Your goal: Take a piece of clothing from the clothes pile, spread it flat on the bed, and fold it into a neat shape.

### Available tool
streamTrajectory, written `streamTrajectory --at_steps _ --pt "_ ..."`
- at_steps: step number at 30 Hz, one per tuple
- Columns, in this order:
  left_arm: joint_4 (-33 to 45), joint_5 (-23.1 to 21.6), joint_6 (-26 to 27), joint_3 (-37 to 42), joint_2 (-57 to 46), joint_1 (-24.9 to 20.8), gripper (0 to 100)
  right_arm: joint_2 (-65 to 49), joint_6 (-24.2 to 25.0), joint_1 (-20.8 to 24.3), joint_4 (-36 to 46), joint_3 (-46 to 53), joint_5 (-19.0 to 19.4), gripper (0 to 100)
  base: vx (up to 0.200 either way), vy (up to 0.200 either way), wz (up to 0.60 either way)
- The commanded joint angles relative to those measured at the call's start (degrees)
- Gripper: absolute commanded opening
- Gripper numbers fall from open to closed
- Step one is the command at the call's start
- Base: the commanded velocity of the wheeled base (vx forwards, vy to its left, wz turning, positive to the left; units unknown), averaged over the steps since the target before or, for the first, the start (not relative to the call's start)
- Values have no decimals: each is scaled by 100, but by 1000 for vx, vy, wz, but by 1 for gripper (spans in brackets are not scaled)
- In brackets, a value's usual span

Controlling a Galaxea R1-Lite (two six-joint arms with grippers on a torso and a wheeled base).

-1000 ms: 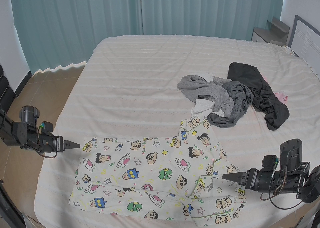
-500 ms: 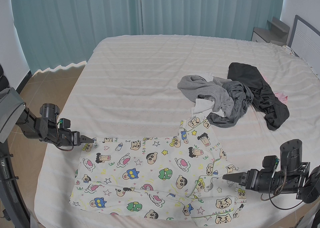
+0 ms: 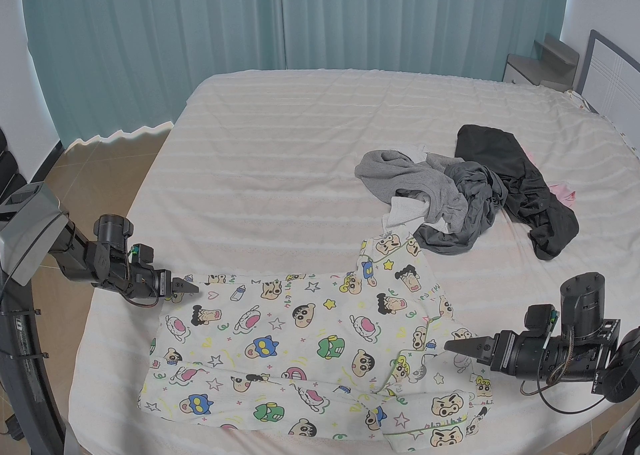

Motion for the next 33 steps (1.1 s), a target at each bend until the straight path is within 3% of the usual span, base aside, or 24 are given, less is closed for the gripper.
streamTrajectory --at_steps 1,4,5,13,21,33 --pt "-13 -7 1 -52 174 -60 100 38 7 -66 6 -126 15 100 0 0 0" --pt "-13 -25 -16 -96 200 -68 100 108 -11 -137 6 -302 24 100 0 0 0" --pt "-13 -25 -16 -96 200 -68 0 126 -11 -145 6 -329 15 100 0 0 0" --pt "-4 -51 -34 -52 165 -60 0 1101 -152 -594 85 -1357 -20 100 0 0 0" --pt "-39 10 -376 18 -195 46 0 2534 -872 -1165 911 -3159 -91 100 0 0 0" --pt "-48 81 -394 141 -406 2 0 3765 -1241 -1112 1562 -4960 -152 100 0 0 0"
